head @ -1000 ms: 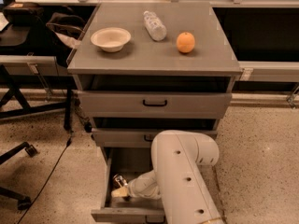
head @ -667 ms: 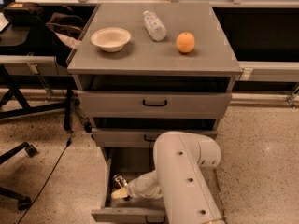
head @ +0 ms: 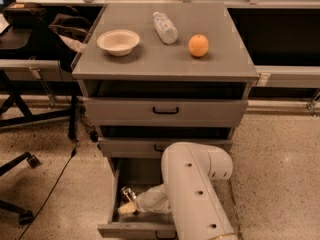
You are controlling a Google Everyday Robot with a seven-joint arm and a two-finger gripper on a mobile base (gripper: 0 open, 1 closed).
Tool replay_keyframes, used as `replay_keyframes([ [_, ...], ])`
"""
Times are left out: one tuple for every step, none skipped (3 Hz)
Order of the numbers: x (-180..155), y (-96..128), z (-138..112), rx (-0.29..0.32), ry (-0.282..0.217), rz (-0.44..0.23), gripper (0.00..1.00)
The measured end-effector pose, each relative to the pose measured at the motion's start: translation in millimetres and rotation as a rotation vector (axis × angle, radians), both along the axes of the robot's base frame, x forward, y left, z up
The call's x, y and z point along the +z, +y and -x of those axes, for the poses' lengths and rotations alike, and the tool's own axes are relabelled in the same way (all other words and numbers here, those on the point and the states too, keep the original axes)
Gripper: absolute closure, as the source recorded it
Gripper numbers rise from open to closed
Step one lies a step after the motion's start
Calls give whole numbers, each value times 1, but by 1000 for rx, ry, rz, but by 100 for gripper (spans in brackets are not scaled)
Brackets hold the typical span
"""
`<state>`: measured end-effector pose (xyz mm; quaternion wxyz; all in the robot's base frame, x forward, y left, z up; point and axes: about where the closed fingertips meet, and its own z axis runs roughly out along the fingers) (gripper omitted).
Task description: Pick orange can from bottom drawer and place on counter
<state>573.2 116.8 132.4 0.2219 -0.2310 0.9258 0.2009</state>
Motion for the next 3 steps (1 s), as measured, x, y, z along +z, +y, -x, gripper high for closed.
replay_keyframes([
  [-14, 11, 2, -1, -19, 22, 0],
  [-14, 11, 2, -1, -19, 22, 0],
  [-14, 11, 2, -1, -19, 22, 4],
])
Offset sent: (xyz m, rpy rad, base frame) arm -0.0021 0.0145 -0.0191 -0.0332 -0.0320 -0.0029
